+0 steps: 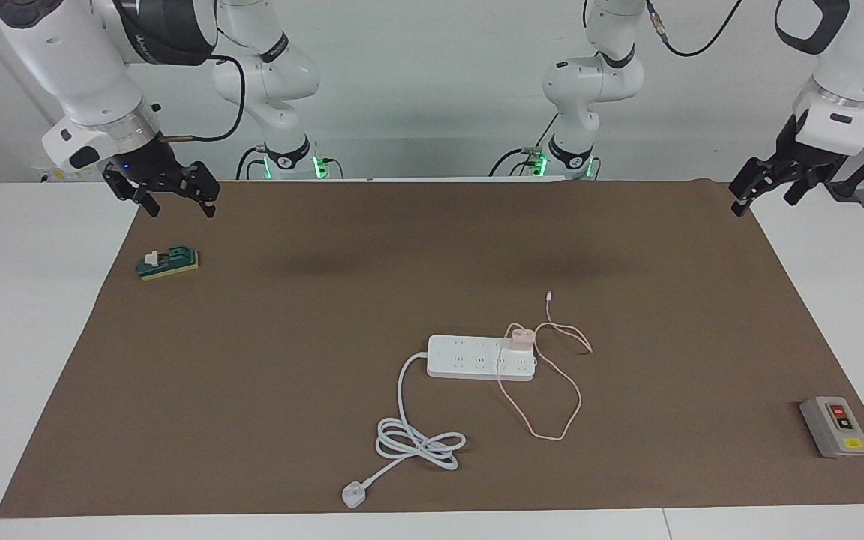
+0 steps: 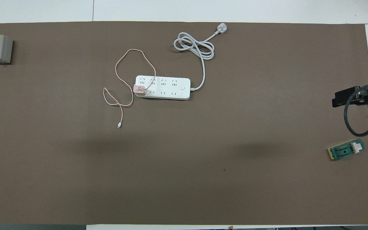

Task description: Plug charger into power strip

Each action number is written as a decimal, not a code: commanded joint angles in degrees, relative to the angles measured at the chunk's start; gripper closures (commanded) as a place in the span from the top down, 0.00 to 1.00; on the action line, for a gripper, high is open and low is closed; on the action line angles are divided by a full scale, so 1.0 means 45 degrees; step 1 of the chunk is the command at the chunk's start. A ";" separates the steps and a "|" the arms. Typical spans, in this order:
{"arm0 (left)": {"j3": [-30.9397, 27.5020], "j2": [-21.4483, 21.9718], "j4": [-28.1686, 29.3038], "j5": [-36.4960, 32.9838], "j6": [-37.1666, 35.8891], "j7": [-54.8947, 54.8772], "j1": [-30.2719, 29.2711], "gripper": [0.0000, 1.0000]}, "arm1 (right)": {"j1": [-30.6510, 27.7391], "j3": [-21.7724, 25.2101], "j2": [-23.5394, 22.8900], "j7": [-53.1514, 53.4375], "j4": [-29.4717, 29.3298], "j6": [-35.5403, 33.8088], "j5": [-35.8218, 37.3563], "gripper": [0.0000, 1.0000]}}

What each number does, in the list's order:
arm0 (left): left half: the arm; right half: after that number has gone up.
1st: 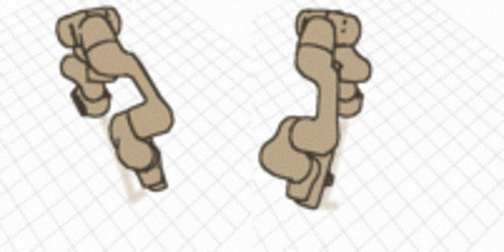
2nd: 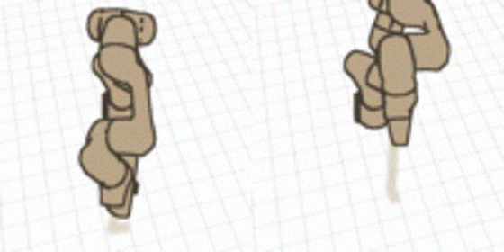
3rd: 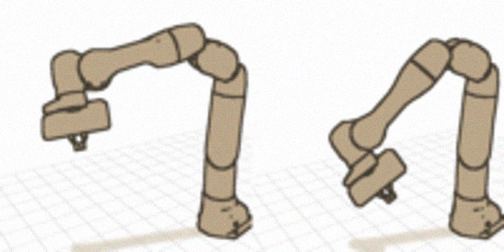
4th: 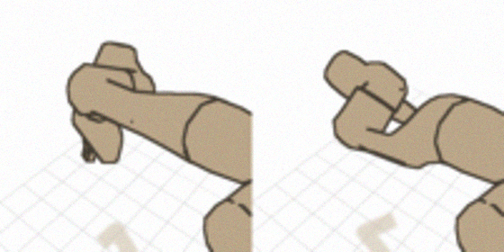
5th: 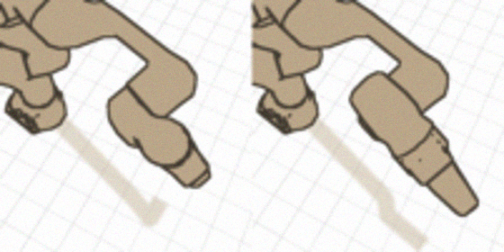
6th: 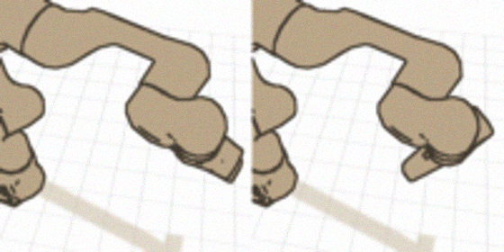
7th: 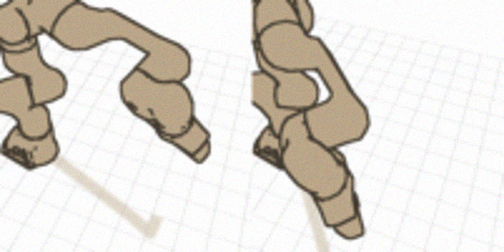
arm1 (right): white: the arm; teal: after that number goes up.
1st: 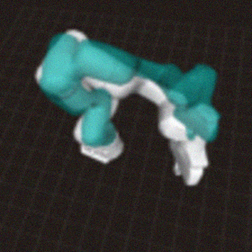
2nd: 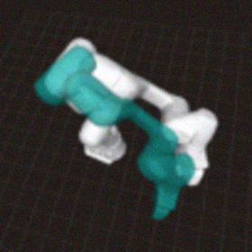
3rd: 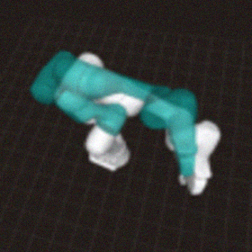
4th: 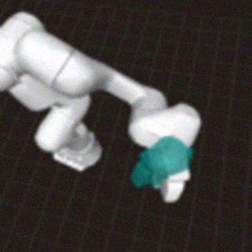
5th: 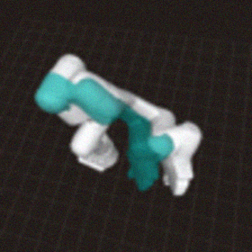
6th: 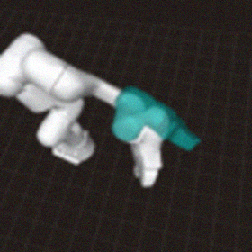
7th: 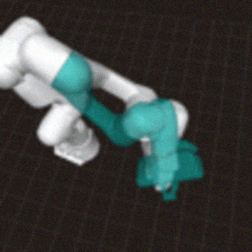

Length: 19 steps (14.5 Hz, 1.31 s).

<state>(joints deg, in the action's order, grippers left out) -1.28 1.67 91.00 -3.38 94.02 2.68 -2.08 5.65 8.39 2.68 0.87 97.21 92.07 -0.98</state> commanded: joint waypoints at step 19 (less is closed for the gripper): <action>0.0772 0.1113 0.0949 0.0358 -0.1263 -0.0361 -0.0105 1.00 | -0.0103 -0.0067 0.0108 -0.0233 -0.0039 -0.0246 0.0180 1.00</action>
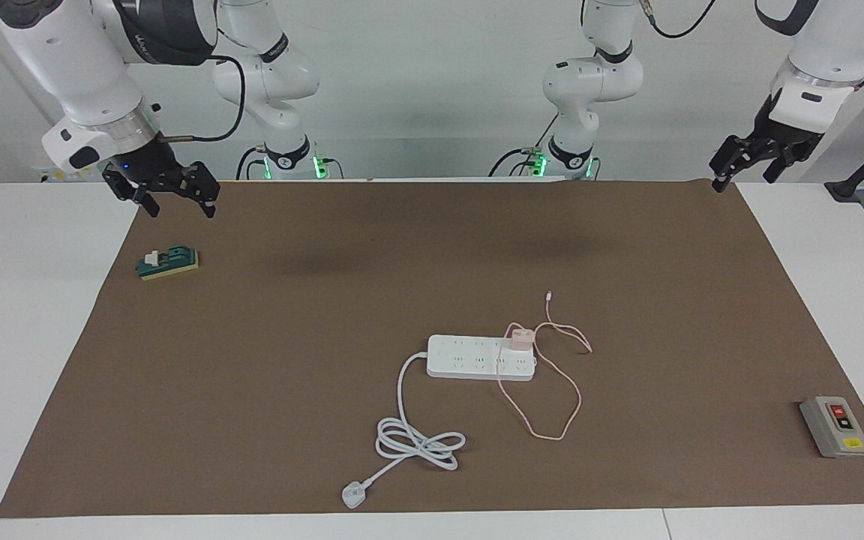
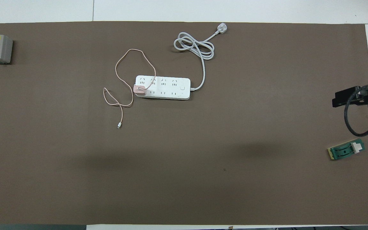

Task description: Plug charger into power strip

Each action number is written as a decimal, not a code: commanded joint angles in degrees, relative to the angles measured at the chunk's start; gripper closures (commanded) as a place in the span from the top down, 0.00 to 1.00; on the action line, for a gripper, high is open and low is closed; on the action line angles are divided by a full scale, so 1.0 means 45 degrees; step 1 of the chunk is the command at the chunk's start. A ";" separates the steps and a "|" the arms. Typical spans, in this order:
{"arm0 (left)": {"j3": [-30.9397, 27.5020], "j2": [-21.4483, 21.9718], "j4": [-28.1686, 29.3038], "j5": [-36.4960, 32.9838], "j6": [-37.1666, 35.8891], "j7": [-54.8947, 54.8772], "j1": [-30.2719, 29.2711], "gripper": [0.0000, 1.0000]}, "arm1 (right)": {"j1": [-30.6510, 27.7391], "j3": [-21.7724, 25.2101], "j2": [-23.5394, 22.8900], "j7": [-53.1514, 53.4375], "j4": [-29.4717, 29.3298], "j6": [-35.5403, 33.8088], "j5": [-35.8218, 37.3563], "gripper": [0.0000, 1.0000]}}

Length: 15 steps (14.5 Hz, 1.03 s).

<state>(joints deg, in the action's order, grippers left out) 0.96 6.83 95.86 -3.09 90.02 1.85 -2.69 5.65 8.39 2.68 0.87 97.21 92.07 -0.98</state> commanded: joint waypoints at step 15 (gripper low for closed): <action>0.0763 -0.0228 -0.0345 0.1350 -0.0883 -0.0216 0.0030 1.00 | -0.0122 -0.0067 0.0108 -0.0233 -0.0039 -0.0246 0.0179 1.00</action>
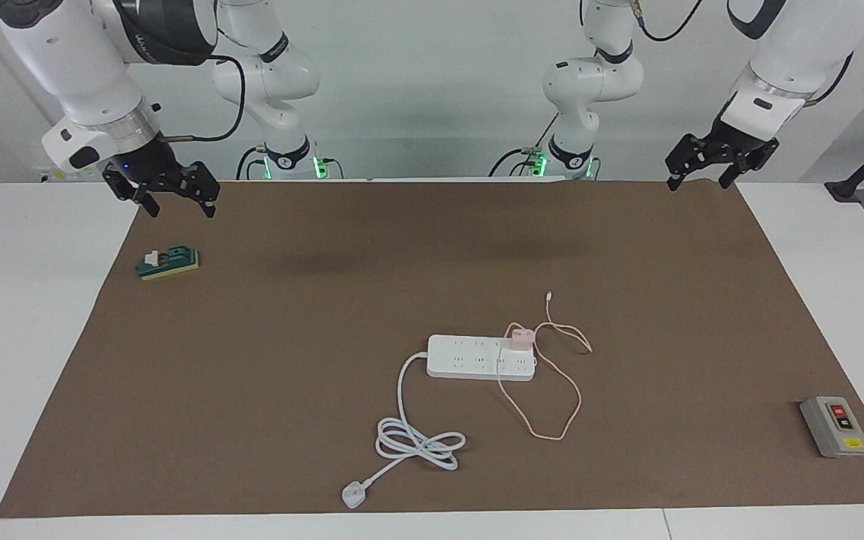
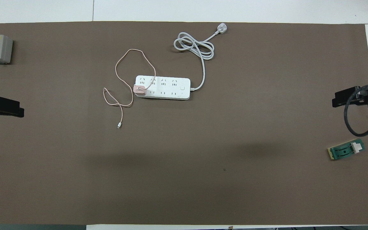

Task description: Plug charger into power strip

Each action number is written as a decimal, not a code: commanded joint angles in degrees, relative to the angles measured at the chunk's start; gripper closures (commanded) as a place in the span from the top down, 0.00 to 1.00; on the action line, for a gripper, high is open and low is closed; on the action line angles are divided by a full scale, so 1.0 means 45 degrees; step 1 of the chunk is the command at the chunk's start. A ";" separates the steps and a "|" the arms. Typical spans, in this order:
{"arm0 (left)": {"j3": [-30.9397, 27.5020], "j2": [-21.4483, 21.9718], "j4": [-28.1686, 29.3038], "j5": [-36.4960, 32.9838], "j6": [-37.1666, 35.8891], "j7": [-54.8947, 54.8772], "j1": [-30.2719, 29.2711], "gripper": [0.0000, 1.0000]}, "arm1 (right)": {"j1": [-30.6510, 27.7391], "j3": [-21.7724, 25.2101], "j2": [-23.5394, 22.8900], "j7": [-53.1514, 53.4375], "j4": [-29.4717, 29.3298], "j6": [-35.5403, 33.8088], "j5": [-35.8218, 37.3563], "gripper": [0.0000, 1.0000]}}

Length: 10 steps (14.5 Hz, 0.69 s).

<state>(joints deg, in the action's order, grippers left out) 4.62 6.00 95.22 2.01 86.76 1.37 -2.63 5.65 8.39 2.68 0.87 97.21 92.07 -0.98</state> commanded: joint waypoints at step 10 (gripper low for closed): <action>0.0087 -0.0045 -0.0203 -0.0113 -0.0158 -0.0070 -0.0158 1.00 | -0.0103 -0.0067 0.0127 -0.0233 -0.0039 -0.0246 0.0179 1.00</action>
